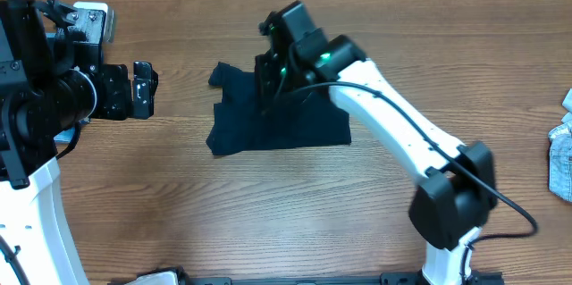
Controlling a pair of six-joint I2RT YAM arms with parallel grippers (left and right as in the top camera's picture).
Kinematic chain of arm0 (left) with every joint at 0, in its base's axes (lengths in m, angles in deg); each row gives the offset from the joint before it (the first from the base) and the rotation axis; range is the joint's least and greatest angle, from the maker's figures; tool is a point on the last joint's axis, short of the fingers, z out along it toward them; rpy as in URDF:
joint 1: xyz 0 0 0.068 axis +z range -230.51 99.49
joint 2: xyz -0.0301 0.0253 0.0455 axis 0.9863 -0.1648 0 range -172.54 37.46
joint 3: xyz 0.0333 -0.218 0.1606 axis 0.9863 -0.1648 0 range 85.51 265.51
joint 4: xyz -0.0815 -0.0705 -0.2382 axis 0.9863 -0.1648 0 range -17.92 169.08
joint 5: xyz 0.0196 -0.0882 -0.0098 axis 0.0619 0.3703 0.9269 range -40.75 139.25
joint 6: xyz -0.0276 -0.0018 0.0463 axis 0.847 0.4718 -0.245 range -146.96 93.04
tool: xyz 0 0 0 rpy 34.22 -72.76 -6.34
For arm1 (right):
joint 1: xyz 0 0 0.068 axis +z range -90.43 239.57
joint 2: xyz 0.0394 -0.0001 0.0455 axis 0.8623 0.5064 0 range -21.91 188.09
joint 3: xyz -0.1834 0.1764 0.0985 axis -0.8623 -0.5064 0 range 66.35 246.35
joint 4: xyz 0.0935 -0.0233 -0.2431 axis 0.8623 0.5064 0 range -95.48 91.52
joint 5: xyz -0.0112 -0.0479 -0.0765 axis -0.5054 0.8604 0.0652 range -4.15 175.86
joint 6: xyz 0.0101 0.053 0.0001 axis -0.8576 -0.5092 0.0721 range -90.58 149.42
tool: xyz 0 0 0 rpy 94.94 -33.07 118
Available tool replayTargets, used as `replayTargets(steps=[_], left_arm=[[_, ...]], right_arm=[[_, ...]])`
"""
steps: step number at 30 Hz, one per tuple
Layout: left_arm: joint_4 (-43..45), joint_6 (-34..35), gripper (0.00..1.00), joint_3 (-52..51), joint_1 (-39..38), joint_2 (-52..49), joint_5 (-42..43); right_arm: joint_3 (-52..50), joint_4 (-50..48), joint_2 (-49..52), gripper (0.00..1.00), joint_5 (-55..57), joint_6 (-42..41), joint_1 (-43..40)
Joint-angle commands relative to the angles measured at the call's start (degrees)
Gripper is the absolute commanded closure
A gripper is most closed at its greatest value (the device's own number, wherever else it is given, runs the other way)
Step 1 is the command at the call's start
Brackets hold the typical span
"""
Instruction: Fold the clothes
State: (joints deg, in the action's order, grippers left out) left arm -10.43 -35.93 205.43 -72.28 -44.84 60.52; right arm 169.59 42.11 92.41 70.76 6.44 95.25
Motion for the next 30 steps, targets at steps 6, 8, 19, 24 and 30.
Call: replayTargets(steps=[6, 8, 19, 24, 30], left_arm=[[0.2, 0.9, 0.00, 0.1, -0.2, -0.1, -0.3], [0.2, 0.9, 0.00, 0.1, -0.2, -0.1, -0.3], [0.2, 0.9, 0.00, 0.1, -0.2, -0.1, -0.3], [0.2, 0.9, 0.00, 0.1, -0.2, -0.1, -0.3], [0.2, 0.9, 0.00, 0.1, -0.2, -0.1, -0.3]], right_arm=[[-0.6, -4.3, 5.9, 0.96, -3.9, -1.0, 4.6], [-0.6, -5.3, 5.9, 0.96, -3.9, -1.0, 5.3], [-0.5, -6.4, 5.9, 0.41, -4.1, 4.3, 5.3], [-0.4, -3.3, 5.8, 0.41, -1.5, 5.2, 2.3], [-0.5, 4.3, 6.3, 0.34, -1.5, 5.7, -2.4]])
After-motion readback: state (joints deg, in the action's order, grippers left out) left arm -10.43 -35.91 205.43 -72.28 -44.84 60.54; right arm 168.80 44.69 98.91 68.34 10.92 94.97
